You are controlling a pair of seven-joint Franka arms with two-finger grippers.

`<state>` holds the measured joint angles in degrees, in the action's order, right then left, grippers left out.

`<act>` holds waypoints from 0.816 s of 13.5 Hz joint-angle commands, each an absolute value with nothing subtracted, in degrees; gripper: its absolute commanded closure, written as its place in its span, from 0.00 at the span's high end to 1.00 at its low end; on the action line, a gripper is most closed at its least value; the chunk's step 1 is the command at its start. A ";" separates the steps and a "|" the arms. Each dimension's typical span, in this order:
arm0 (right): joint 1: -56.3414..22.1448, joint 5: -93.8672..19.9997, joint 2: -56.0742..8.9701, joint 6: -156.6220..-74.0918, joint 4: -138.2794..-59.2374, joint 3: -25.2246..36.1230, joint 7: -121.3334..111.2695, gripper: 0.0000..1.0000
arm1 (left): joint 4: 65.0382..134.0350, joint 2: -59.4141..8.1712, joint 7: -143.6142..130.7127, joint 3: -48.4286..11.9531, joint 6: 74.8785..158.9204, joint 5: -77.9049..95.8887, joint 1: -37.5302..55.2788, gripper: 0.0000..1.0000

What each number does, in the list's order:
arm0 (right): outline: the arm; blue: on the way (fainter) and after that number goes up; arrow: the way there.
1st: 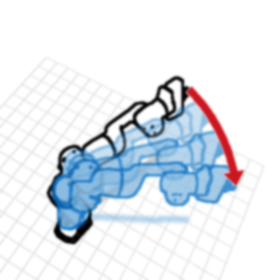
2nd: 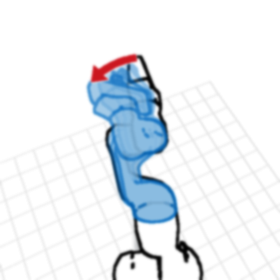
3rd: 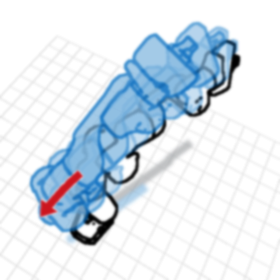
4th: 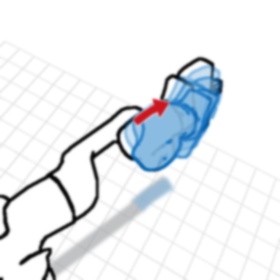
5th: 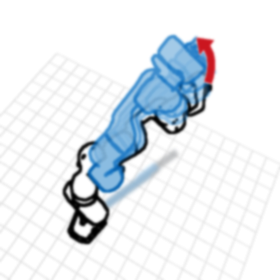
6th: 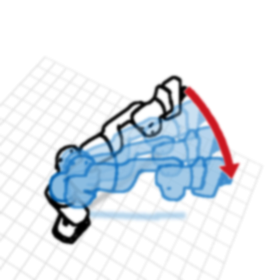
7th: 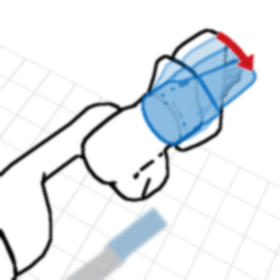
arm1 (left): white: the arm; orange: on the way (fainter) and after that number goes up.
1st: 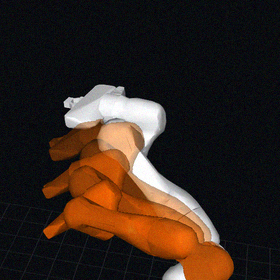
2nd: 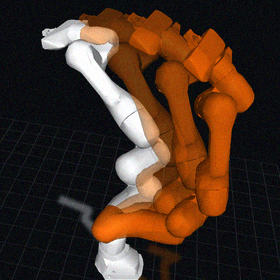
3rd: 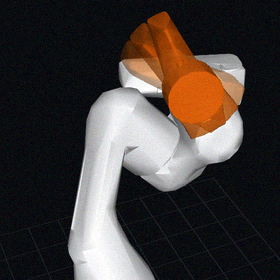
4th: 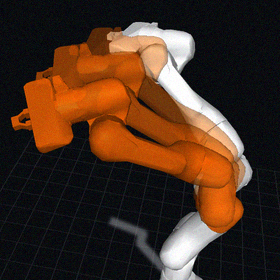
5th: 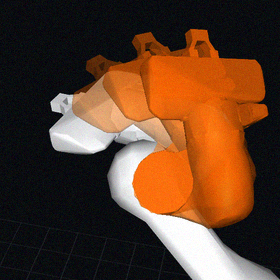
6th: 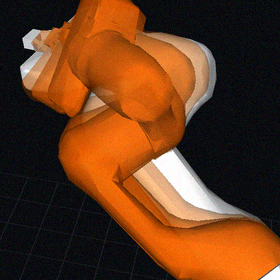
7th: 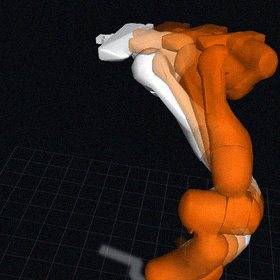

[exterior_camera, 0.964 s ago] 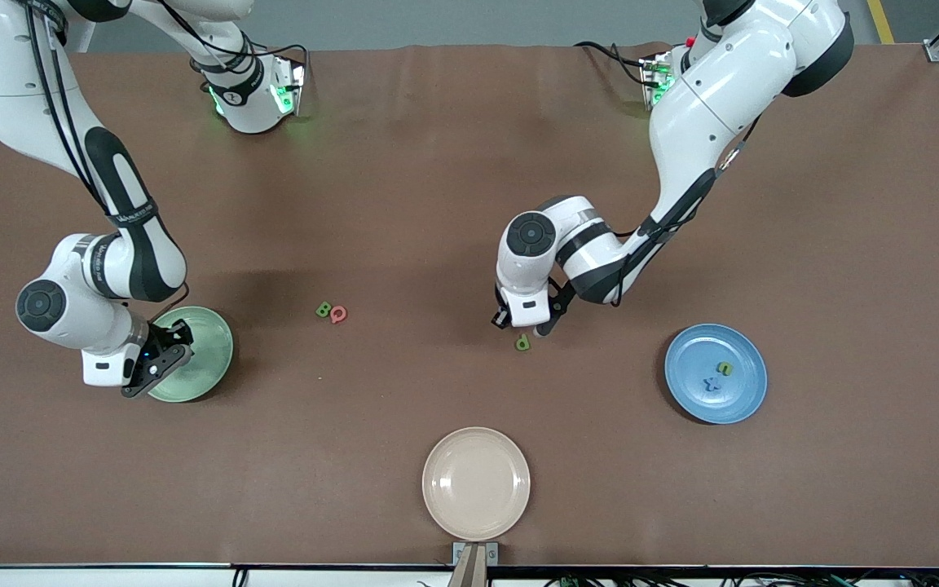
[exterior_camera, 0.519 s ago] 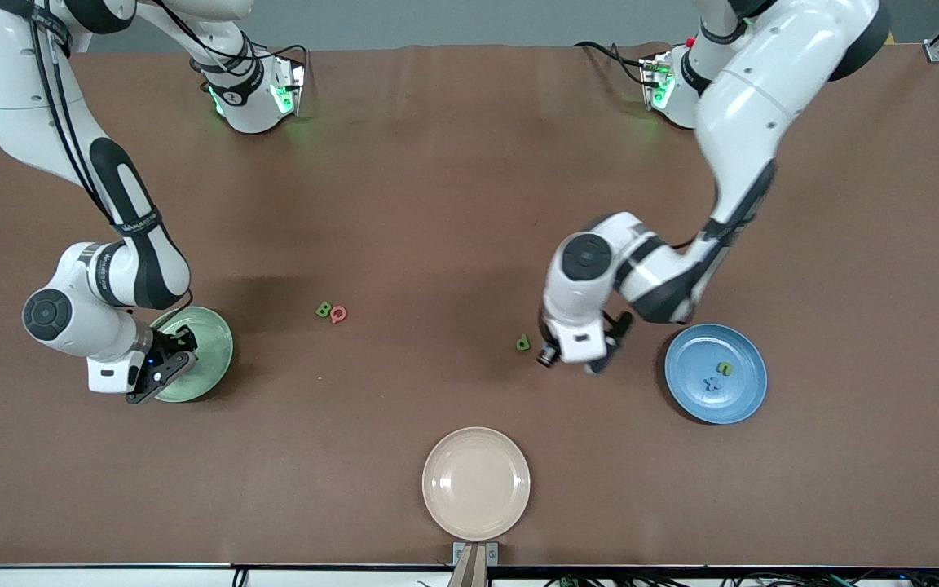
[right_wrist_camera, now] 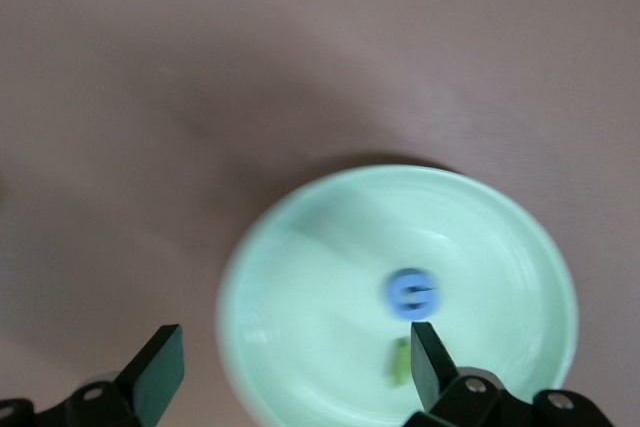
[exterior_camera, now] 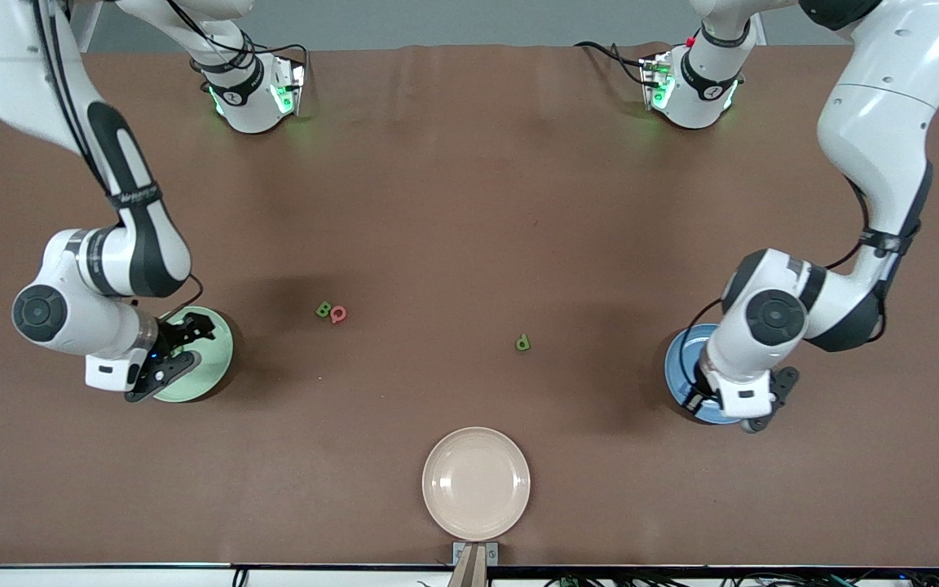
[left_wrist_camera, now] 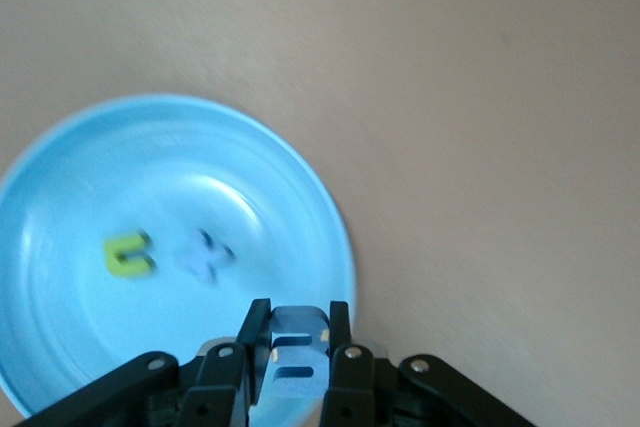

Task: Sort upper and lower case letters into plates
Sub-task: 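Release the m in the blue plate while the right gripper reaches Q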

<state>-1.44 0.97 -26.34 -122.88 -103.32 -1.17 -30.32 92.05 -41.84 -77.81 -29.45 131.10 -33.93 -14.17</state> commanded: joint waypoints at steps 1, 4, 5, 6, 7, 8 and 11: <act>-8.85 0.88 -22.24 -120.59 -106.78 -0.88 -17.28 1.00 | 93.86 -41.57 -77.95 -29.88 130.17 -34.54 -15.46 0.63; -15.10 0.79 -22.59 -122.16 -107.84 -0.97 -9.42 1.00 | 93.70 -40.70 -78.57 -30.93 124.49 -33.84 -15.30 1.00; -17.55 0.79 -22.59 -123.30 -108.02 -0.97 -9.14 1.00 | 93.69 -40.17 -80.14 -33.11 123.58 -33.66 -15.21 1.00; -19.14 0.79 -22.67 -124.79 -108.80 -0.97 -9.14 1.00 | 93.69 -40.25 -83.64 -35.31 123.57 -33.66 -14.77 1.00; -20.73 0.79 -22.85 -127.50 -110.03 -1.05 -9.14 1.00 | 93.52 -40.69 -87.50 -37.51 123.57 -33.75 -13.81 0.97; -22.66 0.79 -23.11 -131.01 -111.78 -0.97 -9.23 1.00 | 92.65 -41.56 -90.58 -38.14 123.57 -33.75 -11.36 0.89; -23.81 1.31 -25.13 -137.80 -114.70 -1.05 -13.16 1.00 | 91.41 -44.90 -95.88 -37.97 124.10 -34.27 -2.58 0.76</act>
<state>-23.36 1.08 -24.46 -134.75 -112.59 -1.55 -10.05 93.01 -42.31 -93.49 -38.50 124.82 -33.85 -7.33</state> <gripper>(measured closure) 0.000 0.167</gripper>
